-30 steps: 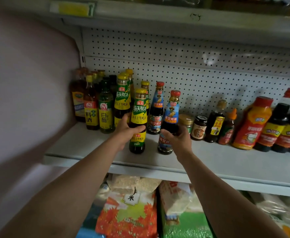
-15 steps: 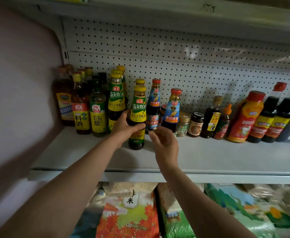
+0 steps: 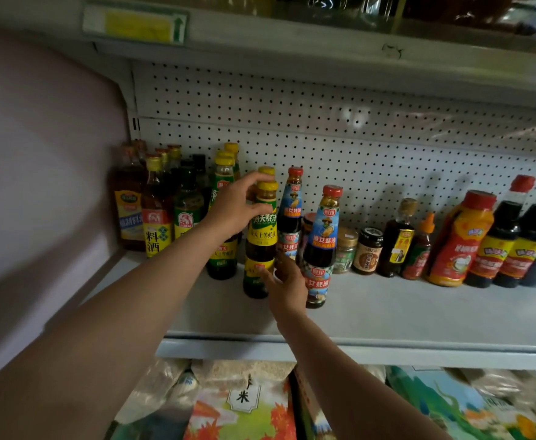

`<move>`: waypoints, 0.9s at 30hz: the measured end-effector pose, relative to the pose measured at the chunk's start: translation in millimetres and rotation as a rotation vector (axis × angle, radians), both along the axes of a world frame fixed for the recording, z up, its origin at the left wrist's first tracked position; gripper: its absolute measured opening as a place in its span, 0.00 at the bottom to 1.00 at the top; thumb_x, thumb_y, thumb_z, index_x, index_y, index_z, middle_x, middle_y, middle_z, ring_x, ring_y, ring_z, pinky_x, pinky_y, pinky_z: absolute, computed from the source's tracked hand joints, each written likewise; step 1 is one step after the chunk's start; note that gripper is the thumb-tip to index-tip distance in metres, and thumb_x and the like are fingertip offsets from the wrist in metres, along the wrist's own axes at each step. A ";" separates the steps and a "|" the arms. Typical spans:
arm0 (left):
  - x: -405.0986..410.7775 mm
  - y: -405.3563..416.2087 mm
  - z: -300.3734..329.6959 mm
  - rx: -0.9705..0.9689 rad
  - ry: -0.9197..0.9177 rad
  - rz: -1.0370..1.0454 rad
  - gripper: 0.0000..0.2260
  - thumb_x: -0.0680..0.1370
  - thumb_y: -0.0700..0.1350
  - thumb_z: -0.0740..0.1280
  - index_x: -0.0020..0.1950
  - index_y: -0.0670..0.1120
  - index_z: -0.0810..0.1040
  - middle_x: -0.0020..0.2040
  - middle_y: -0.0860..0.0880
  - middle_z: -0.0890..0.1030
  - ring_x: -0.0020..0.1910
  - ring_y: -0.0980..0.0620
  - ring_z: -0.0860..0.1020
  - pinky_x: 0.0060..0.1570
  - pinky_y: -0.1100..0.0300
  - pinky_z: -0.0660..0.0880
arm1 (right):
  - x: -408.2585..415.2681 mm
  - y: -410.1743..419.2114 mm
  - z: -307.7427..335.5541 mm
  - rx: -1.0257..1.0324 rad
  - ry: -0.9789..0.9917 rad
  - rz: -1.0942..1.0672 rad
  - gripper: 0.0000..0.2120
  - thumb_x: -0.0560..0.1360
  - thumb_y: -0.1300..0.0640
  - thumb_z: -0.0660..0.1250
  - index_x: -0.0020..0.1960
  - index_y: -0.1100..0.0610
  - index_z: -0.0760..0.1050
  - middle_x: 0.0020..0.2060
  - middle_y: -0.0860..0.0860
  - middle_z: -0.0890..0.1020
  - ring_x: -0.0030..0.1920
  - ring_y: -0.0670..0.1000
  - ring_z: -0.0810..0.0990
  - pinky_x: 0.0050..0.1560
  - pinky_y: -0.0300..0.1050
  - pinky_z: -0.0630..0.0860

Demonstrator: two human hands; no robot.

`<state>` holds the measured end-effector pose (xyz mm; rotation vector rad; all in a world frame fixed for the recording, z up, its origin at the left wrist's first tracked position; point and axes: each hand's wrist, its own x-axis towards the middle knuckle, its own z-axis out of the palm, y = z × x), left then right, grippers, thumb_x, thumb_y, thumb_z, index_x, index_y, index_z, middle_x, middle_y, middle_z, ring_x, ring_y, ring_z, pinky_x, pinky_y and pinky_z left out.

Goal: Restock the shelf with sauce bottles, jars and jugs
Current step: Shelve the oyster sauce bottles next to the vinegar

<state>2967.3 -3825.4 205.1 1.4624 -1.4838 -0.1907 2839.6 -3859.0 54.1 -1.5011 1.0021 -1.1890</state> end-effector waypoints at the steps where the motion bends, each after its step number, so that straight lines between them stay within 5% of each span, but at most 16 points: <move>1: 1.6 -1.6 1.3 0.011 -0.011 0.002 0.24 0.73 0.40 0.75 0.67 0.52 0.75 0.61 0.50 0.79 0.57 0.53 0.78 0.48 0.67 0.74 | 1.0 -1.4 -0.4 0.001 0.000 -0.007 0.26 0.75 0.52 0.75 0.71 0.49 0.74 0.61 0.49 0.83 0.62 0.50 0.81 0.63 0.54 0.78; 4: 4.5 -5.2 5.5 0.044 -0.125 0.046 0.24 0.73 0.42 0.75 0.66 0.54 0.74 0.62 0.50 0.77 0.59 0.53 0.74 0.52 0.62 0.71 | 5.5 -6.1 -2.4 0.007 0.005 -0.017 0.25 0.73 0.51 0.76 0.69 0.48 0.75 0.58 0.49 0.84 0.58 0.49 0.82 0.61 0.55 0.80; 10: 3.9 -5.2 28.6 0.013 -0.725 0.324 0.26 0.70 0.54 0.76 0.66 0.54 0.74 0.65 0.51 0.77 0.68 0.48 0.64 0.62 0.51 0.63 | 12.6 -15.5 -2.0 0.002 0.027 0.002 0.26 0.73 0.48 0.76 0.69 0.48 0.74 0.59 0.47 0.84 0.59 0.49 0.82 0.59 0.48 0.79; 13: 1.2 -7.0 31.8 0.056 -0.714 0.338 0.26 0.71 0.52 0.76 0.67 0.52 0.74 0.70 0.48 0.72 0.72 0.46 0.61 0.67 0.50 0.60 | 14.7 -22.4 -1.4 -0.032 0.065 -0.009 0.26 0.73 0.47 0.76 0.69 0.47 0.74 0.58 0.47 0.84 0.59 0.48 0.82 0.56 0.43 0.76; 19: 5.8 -19.1 29.0 0.108 -0.705 0.365 0.26 0.69 0.54 0.77 0.65 0.56 0.75 0.77 0.45 0.62 0.74 0.39 0.61 0.70 0.46 0.62 | 19.3 -31.9 -9.2 -0.017 0.004 0.030 0.27 0.73 0.46 0.76 0.70 0.45 0.72 0.59 0.46 0.83 0.59 0.47 0.82 0.61 0.51 0.79; 27: 8.1 -24.7 23.5 0.063 -0.731 0.376 0.27 0.69 0.53 0.77 0.67 0.53 0.74 0.75 0.45 0.64 0.74 0.39 0.60 0.69 0.45 0.63 | 21.0 -39.7 -14.6 -0.030 -0.030 0.097 0.24 0.78 0.52 0.71 0.72 0.51 0.70 0.64 0.47 0.79 0.64 0.47 0.77 0.63 0.46 0.75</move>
